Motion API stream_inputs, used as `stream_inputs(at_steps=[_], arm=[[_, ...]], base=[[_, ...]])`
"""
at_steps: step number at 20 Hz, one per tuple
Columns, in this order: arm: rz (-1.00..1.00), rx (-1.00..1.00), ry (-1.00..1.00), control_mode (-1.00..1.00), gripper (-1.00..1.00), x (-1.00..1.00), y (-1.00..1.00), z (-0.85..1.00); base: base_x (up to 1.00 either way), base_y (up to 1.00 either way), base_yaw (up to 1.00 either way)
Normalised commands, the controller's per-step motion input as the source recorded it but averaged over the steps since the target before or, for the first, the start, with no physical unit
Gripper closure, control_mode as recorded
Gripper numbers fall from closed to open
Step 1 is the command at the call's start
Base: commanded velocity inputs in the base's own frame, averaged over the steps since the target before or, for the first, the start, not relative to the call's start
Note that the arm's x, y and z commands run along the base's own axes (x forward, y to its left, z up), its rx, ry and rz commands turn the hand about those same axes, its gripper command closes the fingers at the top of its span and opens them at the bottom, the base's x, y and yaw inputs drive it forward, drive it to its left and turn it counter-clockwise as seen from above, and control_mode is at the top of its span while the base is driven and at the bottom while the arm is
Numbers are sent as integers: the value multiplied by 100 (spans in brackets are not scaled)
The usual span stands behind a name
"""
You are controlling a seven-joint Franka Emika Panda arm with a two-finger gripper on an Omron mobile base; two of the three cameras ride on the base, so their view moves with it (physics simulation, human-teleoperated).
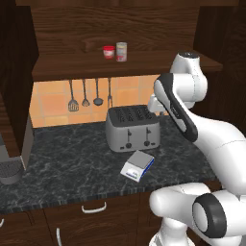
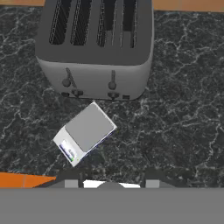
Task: Pick the canned food and place it on the digital scale for weighing, and close the cabinet.
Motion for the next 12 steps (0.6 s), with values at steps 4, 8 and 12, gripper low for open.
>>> stream_inputs(at_steps=[4,8,12], arm=[[0,-1,-6,-100,-100,-33,2,0],[3,-2,-13,-100,-100,-42,6,9],[4,0,-25,-100,-100,-37,2,67]], base=[[0,0,0],[0,0,0],[0,0,0]])
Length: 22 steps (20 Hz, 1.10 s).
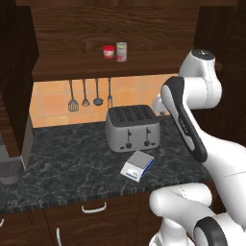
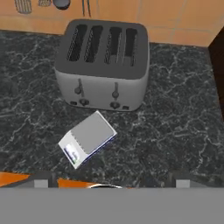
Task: Pick the canned food and place it on the digital scale for weighing, and close the cabinet.
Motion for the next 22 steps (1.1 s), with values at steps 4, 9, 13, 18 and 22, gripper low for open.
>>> stream_inputs(at_steps=[4,9,13,18,22], arm=[[3,4,-29,-100,-100,-29,2,76],[4,0,-34,-100,-100,-10,13,80],[6,0,-35,-100,-100,0,10,72],[9,0,-29,-100,-100,0,1,75],[7,1,-22,-100,-100,-8,9,61]], base=[[0,0,0],[0,0,0],[0,0,0],[0,0,0],[0,0,0]])
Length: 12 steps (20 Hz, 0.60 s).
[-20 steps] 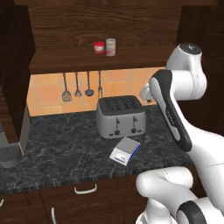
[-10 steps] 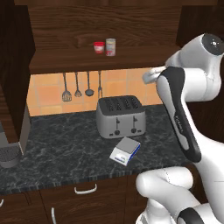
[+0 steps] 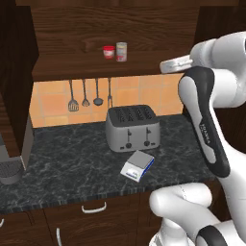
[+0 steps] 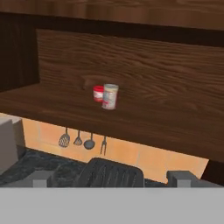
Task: Pick the canned food and place it on the digital scale for weighing, and close the cabinet.
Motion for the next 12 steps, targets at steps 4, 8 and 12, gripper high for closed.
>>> stream_inputs(at_steps=[4,8,12], arm=[[0,1,3,-100,-100,4,31,28],[0,2,9,-100,-100,30,24,0],[0,0,0,-100,-100,50,5,-1]], base=[[0,0,0],[0,0,0],[0,0,0]])
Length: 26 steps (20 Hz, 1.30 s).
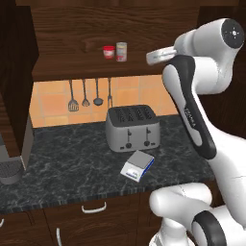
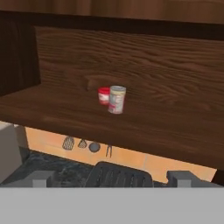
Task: Pick the canned food and place it on the digital scale for weighing, and close the cabinet.
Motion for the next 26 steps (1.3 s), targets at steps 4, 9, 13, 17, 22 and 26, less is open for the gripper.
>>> stream_inputs(at_steps=[4,9,13,17,22,26], arm=[[0,0,1,-100,-100,54,0,0],[0,0,1,-100,-100,50,3,0],[0,1,0,-100,-100,41,31,0],[0,20,1,-100,-100,25,13,4],[0,19,0,-100,-100,27,0,7],[0,0,0,-100,-100,22,0,12]], base=[[0,0,0],[0,0,0],[0,0,0],[0,0,0],[0,0,0],[0,0,0]])
